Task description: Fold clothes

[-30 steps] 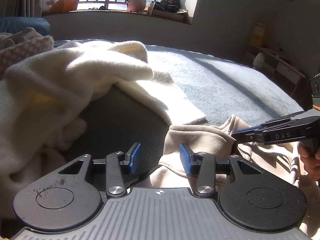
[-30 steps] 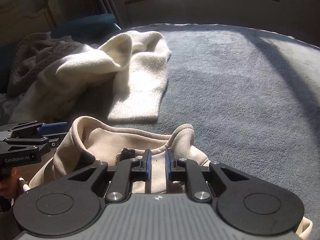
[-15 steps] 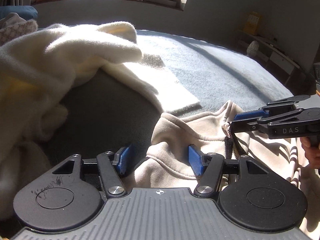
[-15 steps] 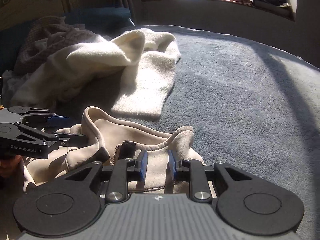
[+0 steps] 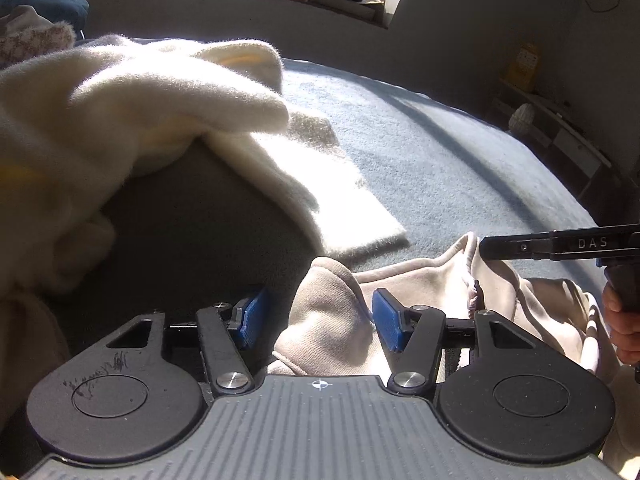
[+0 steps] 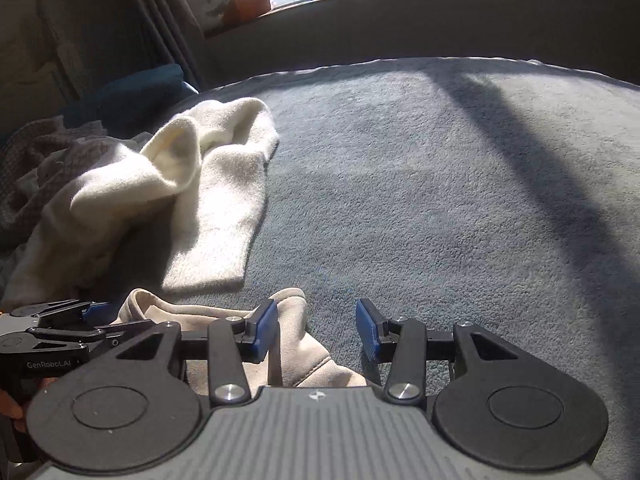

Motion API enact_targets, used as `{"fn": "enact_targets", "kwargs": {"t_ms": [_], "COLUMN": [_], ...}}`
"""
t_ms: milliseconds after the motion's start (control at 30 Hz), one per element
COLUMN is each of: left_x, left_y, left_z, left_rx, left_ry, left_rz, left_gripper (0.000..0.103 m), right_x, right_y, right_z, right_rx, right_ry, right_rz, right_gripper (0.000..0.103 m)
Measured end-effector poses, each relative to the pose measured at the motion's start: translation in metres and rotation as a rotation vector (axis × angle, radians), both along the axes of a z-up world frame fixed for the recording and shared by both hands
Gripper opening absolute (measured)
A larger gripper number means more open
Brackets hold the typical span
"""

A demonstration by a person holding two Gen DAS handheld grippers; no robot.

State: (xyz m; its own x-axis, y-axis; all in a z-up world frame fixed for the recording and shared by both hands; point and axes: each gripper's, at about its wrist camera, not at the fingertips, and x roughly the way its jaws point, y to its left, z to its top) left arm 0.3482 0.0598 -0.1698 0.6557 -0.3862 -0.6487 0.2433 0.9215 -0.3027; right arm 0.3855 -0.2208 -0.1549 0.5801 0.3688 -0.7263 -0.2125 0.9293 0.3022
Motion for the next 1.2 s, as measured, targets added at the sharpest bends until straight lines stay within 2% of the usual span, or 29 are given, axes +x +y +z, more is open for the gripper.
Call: {"fn": "enact_targets", "kwargs": {"t_ms": [133,200,300,433,600,667,833,933,1033,1133,1167,1200], "left_x": [0.005,-0.001,-0.011,-0.024,-0.042,-0.064,-0.137,-0.184,-0.205,-0.226,-0.232,-0.235], "left_y": [0.0,0.0,-0.001,-0.001,-0.002,-0.003,-0.007,-0.014,-0.014,-0.015,-0.014,-0.006], "left_z": [0.005,0.012,0.024,0.038,0.058,0.071,0.094,0.087,0.065,0.044,0.038,0.04], "left_rx": [-0.031,-0.029,-0.025,-0.02,-0.01,0.028,0.161,0.285,0.333,0.38,0.383,0.34], "left_ry": [0.015,-0.012,-0.053,-0.108,-0.18,-0.241,-0.406,-0.463,-0.371,-0.277,-0.245,-0.21], "left_rz": [0.019,0.014,0.007,-0.004,-0.02,-0.064,-0.213,-0.331,-0.365,-0.398,-0.405,-0.394], "left_gripper": [0.032,0.026,0.019,0.014,0.013,0.012,0.013,0.014,0.02,0.02,0.022,0.029], "right_x": [0.006,0.007,0.008,0.0,-0.025,-0.042,-0.115,-0.167,-0.215,-0.246,-0.255,-0.26], "right_y": [-0.01,-0.01,-0.006,0.003,-0.004,-0.007,-0.004,0.003,0.018,0.037,0.042,0.045], "right_z": [-0.012,-0.012,-0.009,0.006,0.039,0.056,0.1,0.102,0.078,0.038,0.026,0.019], "right_rx": [0.1,0.137,0.16,0.109,0.136,0.121,0.013,-0.108,-0.297,-0.504,-0.564,-0.607], "right_ry": [0.059,0.066,0.076,0.033,-0.03,-0.062,-0.203,-0.296,-0.373,-0.387,-0.389,-0.398], "right_rz": [-0.036,-0.046,-0.02,0.02,0.046,0.072,0.194,0.279,0.375,0.49,0.527,0.554], "right_gripper": [0.051,0.046,0.014,0.01,0.007,0.007,0.007,0.007,0.007,0.007,0.007,0.007]}}
